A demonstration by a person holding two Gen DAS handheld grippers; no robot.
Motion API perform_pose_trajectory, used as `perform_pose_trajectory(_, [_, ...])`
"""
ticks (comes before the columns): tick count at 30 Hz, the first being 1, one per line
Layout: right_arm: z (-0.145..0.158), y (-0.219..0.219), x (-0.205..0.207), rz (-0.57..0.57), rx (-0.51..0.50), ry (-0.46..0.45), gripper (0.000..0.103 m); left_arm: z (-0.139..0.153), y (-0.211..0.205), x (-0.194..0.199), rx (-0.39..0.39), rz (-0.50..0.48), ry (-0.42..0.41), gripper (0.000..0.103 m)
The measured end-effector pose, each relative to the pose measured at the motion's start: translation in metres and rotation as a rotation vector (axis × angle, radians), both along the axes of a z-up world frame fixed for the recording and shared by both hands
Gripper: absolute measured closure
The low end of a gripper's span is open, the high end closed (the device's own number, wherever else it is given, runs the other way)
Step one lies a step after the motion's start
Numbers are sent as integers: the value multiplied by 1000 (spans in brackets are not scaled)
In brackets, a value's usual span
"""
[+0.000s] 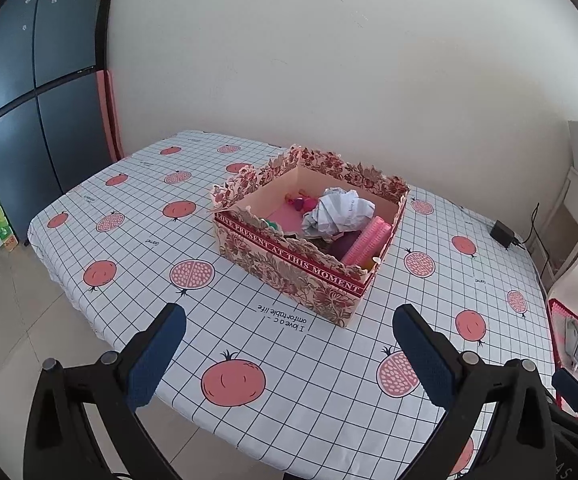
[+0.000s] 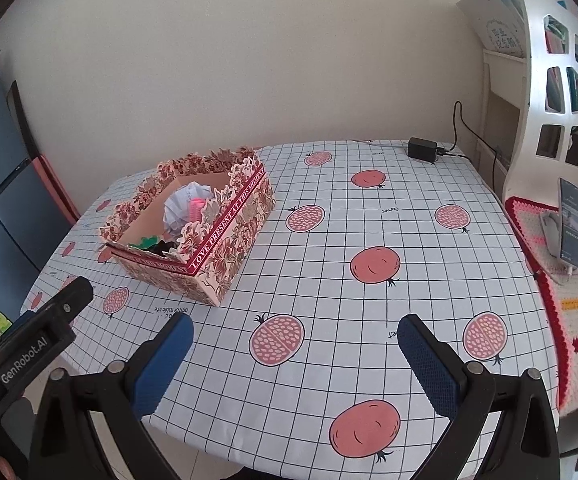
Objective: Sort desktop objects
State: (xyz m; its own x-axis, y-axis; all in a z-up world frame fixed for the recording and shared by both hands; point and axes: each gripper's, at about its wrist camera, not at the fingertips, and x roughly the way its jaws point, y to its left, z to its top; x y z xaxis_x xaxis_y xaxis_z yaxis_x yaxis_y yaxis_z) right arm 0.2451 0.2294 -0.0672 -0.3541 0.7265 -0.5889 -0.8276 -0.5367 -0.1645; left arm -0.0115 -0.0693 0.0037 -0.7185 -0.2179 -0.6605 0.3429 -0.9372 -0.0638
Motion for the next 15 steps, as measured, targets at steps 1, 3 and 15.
perform_pose_trajectory(1, [0,-2,0,4,5,-3,0,0,0,1,-6,4,1,0])
perform_pose_trajectory(3, [-1,-7,-2,11,16,-11,0,1,1,2,-17,5,3,0])
perform_pose_trajectory(15, [-4,-24,-2,22,72,-44,0,-5,14,2,-83,-8,-37,0])
